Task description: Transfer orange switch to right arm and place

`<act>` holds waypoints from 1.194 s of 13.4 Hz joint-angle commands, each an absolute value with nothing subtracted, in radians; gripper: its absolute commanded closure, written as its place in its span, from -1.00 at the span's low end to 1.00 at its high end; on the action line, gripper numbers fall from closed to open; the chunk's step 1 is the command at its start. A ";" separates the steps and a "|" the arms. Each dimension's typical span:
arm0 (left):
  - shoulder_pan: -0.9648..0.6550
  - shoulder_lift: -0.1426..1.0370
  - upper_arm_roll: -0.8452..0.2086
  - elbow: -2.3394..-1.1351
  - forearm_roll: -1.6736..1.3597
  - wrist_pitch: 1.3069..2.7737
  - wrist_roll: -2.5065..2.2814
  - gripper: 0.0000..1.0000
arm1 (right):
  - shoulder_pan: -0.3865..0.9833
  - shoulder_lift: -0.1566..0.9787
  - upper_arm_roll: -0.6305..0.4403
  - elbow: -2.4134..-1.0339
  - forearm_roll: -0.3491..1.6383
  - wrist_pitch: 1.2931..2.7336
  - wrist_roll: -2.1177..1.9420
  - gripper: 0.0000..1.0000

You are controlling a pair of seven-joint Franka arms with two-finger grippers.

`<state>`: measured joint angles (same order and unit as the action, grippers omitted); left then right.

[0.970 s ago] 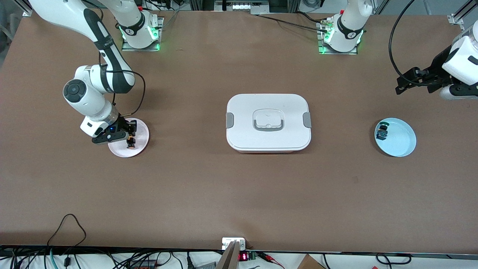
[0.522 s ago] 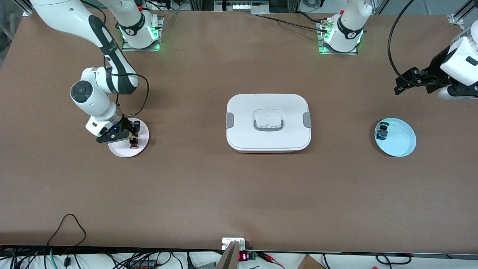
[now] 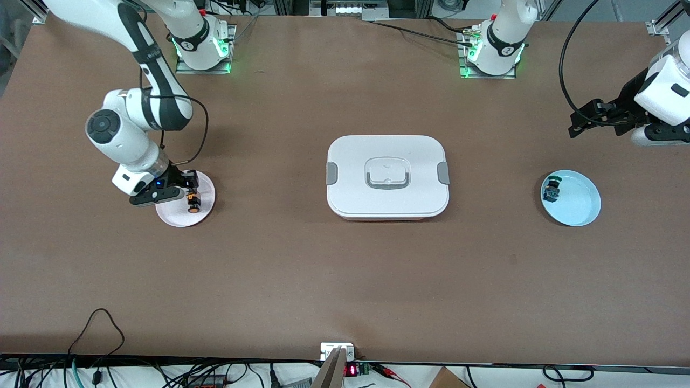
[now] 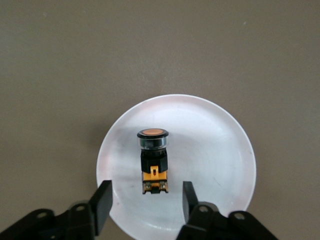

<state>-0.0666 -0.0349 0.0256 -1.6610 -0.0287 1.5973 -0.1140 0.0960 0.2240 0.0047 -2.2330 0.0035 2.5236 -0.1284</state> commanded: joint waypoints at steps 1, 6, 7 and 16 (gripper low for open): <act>-0.074 -0.020 0.026 -1.629 0.000 1.588 -0.133 -1.00 | 0.097 0.164 0.009 -2.146 0.006 2.335 -0.118 -1.00; -0.074 -0.020 0.026 -1.629 0.002 1.588 -0.135 -1.00 | 0.100 0.077 0.009 -1.823 0.009 1.863 -0.127 -1.00; -0.074 -0.020 0.026 -1.629 0.002 1.588 -0.135 -1.00 | 0.100 0.062 0.008 -1.765 0.009 1.782 -0.129 -1.00; -0.074 -0.020 0.028 -1.629 0.002 1.588 -0.135 -1.00 | 0.089 0.006 -0.002 -1.594 0.031 1.594 -0.158 -1.00</act>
<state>-0.0666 -0.0318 0.0257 -1.6559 -0.0287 1.5973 -0.1177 0.0963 -0.0230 0.0037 -1.6228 0.0118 1.6110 -0.1392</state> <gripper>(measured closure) 0.000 0.000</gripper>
